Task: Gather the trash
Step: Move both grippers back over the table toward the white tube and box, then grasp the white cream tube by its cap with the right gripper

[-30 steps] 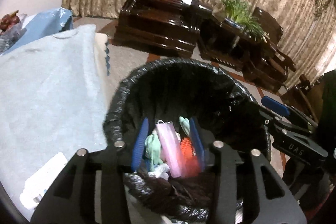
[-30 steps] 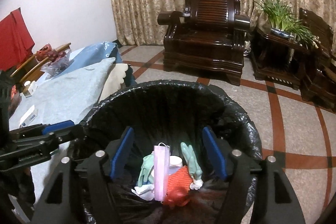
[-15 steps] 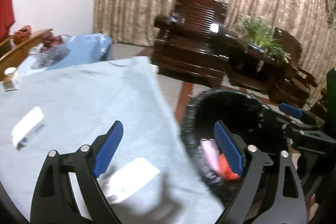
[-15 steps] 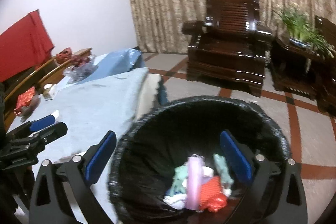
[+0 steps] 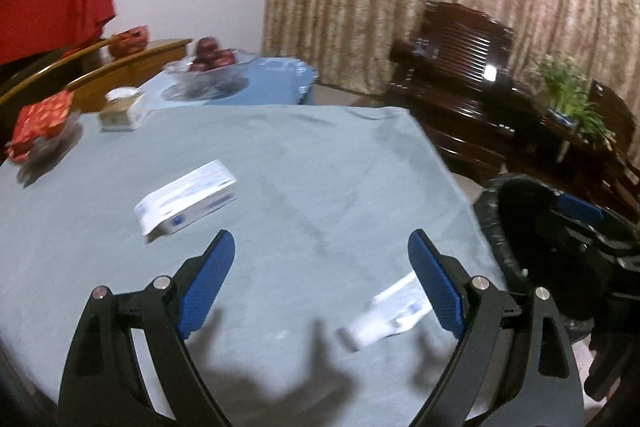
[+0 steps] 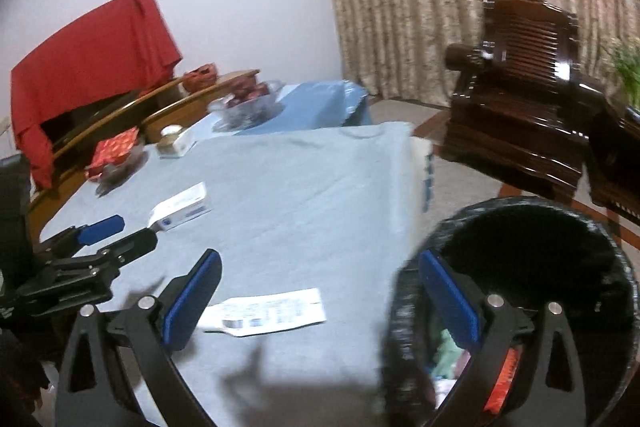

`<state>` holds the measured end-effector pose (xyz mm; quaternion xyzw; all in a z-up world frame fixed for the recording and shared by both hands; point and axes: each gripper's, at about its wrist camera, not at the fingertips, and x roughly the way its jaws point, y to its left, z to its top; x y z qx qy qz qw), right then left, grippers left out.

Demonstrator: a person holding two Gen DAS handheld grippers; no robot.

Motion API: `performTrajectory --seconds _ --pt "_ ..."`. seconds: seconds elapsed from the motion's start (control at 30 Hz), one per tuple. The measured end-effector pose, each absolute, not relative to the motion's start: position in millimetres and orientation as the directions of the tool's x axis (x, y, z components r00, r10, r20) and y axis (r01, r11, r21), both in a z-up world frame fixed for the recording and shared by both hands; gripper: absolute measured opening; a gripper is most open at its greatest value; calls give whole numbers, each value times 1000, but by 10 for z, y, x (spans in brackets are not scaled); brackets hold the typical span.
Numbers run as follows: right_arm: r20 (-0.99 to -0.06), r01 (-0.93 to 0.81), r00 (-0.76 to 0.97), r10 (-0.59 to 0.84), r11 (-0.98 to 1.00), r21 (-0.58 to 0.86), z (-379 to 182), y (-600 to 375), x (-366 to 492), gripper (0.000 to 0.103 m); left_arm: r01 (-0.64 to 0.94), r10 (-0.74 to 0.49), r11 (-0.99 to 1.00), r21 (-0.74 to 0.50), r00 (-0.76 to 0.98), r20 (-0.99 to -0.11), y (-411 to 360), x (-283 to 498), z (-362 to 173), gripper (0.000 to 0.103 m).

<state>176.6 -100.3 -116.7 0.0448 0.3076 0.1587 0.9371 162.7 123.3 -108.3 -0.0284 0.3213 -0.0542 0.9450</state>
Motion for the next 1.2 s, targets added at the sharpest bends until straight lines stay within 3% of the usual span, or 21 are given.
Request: performTrajectory --seconds 0.57,1.2 --pt "-668 -323 654 355 930 177 -1757 -342 1694 84 -38 -11 997 -61 764 -645 1852 1531 -1459 86" --pt "-745 -316 572 344 930 187 -2111 -273 1858 84 -46 6 998 -41 740 -673 1913 1615 -1666 86"
